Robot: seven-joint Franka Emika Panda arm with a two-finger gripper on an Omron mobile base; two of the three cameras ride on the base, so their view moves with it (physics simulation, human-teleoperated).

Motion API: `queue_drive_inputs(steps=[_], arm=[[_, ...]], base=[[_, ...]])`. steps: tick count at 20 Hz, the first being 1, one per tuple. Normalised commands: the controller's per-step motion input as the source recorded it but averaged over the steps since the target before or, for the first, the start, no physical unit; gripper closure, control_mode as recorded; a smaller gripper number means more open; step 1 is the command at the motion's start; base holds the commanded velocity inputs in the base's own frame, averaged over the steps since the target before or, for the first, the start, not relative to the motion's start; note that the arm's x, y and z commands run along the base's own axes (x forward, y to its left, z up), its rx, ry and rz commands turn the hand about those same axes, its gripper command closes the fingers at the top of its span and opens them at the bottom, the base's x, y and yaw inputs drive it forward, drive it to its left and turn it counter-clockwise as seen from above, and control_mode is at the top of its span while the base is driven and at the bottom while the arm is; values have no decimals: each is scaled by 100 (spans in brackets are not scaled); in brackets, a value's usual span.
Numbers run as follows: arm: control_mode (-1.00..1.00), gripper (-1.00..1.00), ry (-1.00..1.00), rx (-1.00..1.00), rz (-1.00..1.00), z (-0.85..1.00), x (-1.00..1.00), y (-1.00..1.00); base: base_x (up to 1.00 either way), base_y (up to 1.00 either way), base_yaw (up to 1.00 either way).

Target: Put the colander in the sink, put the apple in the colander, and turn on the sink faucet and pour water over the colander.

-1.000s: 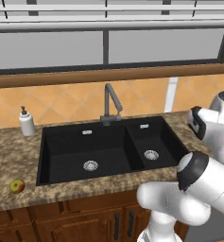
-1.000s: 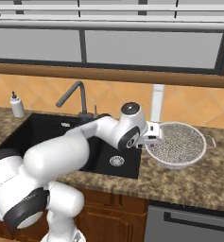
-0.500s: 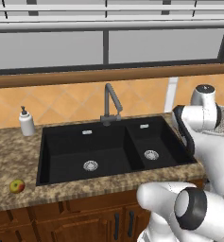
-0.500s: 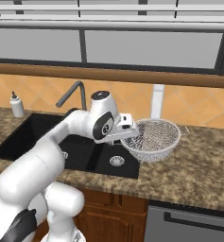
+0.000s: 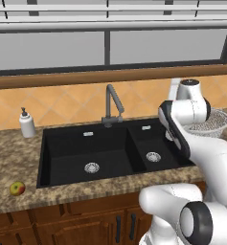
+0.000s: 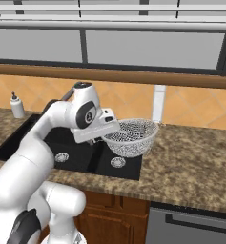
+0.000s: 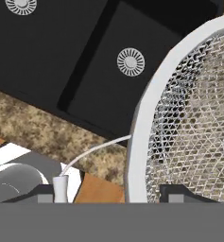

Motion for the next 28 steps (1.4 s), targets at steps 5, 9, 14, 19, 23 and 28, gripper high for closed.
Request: queue_drive_inputs(steps=[5, 9, 14, 19, 23, 28], arm=[[-100, 100, 7, 3, 28, 0, -23, 59], [-100, 100, 1, 5, 26, -2, -13, 63], [-100, 100, 1, 7, 29, 0, -12, 59], [-100, 100, 5, 8, 39, -11, -12, 56], [-100, 100, 8, 8, 37, -10, -4, 64], [-100, 100, 10, 1, 22, 0, 0, 83]], base=[[0, 0, 0], [0, 0, 0], [0, 0, 0], [0, 0, 0], [0, 0, 0], [0, 0, 0]])
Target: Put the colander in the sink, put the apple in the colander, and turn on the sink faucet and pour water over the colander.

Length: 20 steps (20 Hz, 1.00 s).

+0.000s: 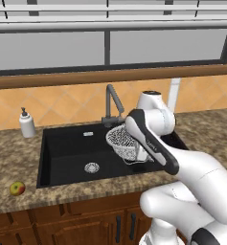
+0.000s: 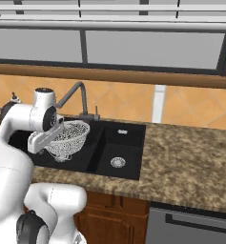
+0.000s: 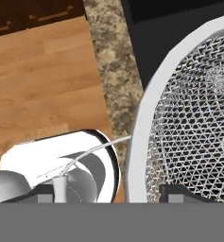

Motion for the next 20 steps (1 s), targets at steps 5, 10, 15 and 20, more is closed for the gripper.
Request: queue_drive_inputs(steps=[5, 10, 15, 20], arm=[[-100, 100, 1, 0, 11, 0, 11, 60], [-100, 100, 0, 0, 0, -9, 53, 5], [-100, 100, -1, 0, 7, -42, 53, 9], [-100, 100, 0, 0, 11, -58, 41, 12]], base=[[0, 0, 0], [0, 0, 0], [0, 0, 0], [0, 0, 0]])
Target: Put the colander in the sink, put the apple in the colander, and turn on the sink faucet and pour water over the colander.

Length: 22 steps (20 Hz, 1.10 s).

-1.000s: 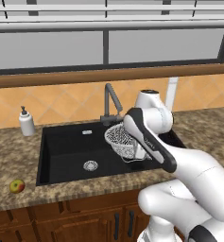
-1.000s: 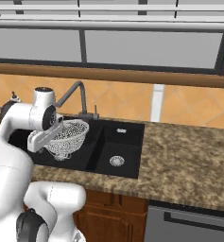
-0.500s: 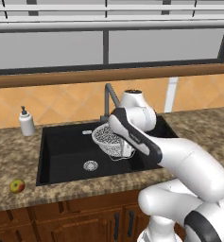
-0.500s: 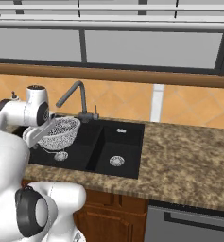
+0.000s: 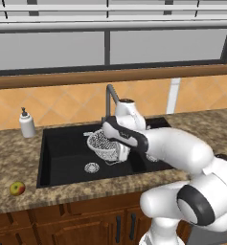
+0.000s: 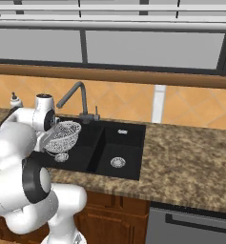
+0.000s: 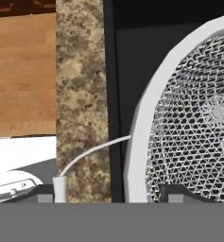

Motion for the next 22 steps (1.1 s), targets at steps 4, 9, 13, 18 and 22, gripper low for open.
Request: queue_drive_inputs(steps=[4, 9, 13, 18, 22], arm=[[-100, 100, 0, 0, 5, -49, 28, 0], [-100, 100, 0, 0, 3, -40, 38, 0], [-100, 100, 0, 0, 0, -33, 42, -2], [-100, 100, 0, 1, 0, -31, 40, -14], [-100, 100, 0, 2, 0, -40, 31, -24]], base=[[0, 0, 0], [0, 0, 0], [0, 0, 0], [0, 0, 0], [0, 0, 0]])
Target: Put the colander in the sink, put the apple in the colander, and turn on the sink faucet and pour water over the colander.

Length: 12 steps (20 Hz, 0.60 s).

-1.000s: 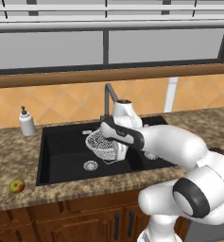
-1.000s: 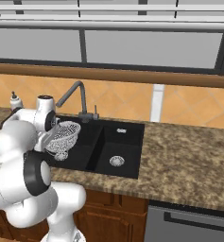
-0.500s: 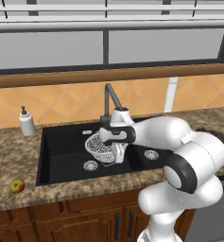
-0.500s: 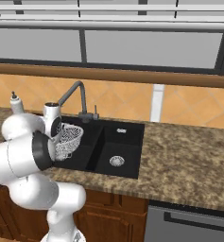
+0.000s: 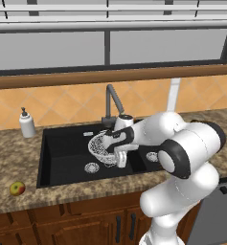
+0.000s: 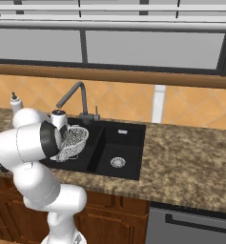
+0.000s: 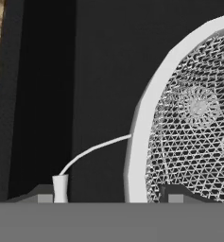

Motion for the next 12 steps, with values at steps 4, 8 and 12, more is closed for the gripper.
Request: queue_drive_inputs(steps=[4, 8, 12], arm=[[-100, 100, 0, 1, 0, -41, 12, -25], [-100, 100, 0, 0, 0, -26, 11, -4], [-100, 100, 0, 0, 0, -24, 7, 0]], base=[[0, 0, 0], [0, 0, 0], [0, 0, 0]])
